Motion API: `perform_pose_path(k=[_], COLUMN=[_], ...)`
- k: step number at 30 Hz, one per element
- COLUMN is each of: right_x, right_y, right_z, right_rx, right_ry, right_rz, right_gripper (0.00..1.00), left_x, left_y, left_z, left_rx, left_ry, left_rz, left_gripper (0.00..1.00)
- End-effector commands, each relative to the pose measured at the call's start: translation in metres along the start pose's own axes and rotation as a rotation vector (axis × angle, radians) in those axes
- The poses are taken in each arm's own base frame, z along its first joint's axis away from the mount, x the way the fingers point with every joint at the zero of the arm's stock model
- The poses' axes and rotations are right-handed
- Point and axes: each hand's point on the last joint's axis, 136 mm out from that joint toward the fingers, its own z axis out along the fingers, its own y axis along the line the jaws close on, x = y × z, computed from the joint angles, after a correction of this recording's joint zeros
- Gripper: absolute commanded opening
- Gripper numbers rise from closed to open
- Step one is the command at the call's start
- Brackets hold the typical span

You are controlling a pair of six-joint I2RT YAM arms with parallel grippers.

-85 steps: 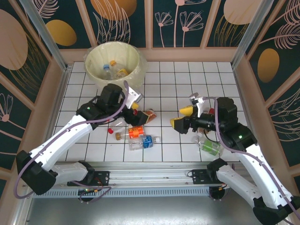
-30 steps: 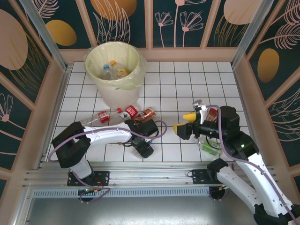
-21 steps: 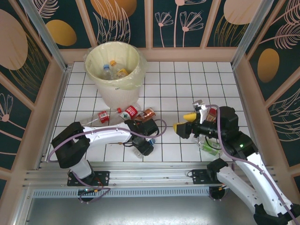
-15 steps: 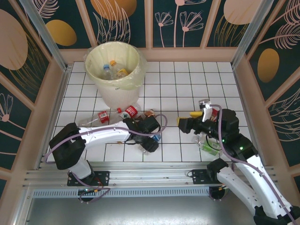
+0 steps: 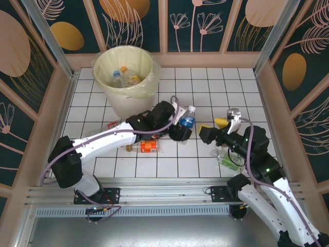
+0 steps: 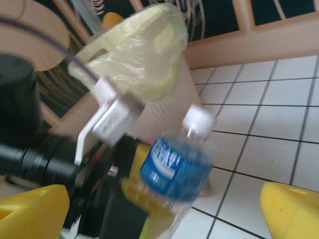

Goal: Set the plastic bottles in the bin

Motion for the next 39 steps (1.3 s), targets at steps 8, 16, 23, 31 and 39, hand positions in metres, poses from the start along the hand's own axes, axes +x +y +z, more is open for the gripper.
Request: perform_pose_path(k=[8, 16, 23, 31, 39], right_x=[-0.022, -0.029, -0.026, -0.029, -0.026], right_y=[0.051, 0.045, 0.037, 0.018, 0.012], right_z=[-0.021, -0.029, -0.026, -0.022, -0.015], right_rx=[-0.23, -0.187, -0.15, -0.057, -0.027], right_ry=[-0.055, -0.126, -0.117, -0.139, -0.113], right_rz=[-0.124, -0.156, -0.144, -0.067, -0.055], right_gripper=[0.99, 0.99, 0.99, 0.99, 0.99], left_x=[-0.114, -0.188, -0.232, -0.239, -0.218], left_y=[-0.018, 0.006, 0.06, 0.14, 0.218], left_z=[-0.033, -0.079, -0.134, -0.19, -0.214], left_rx=[0.079, -0.065, -0.323, -0.566, -0.681], left_ry=[-0.253, -0.412, -0.513, -0.535, -0.469], left_rz=[0.078, 0.102, 0.112, 0.062, -0.02], left_gripper=[0.65, 0.65, 0.65, 0.65, 0.67])
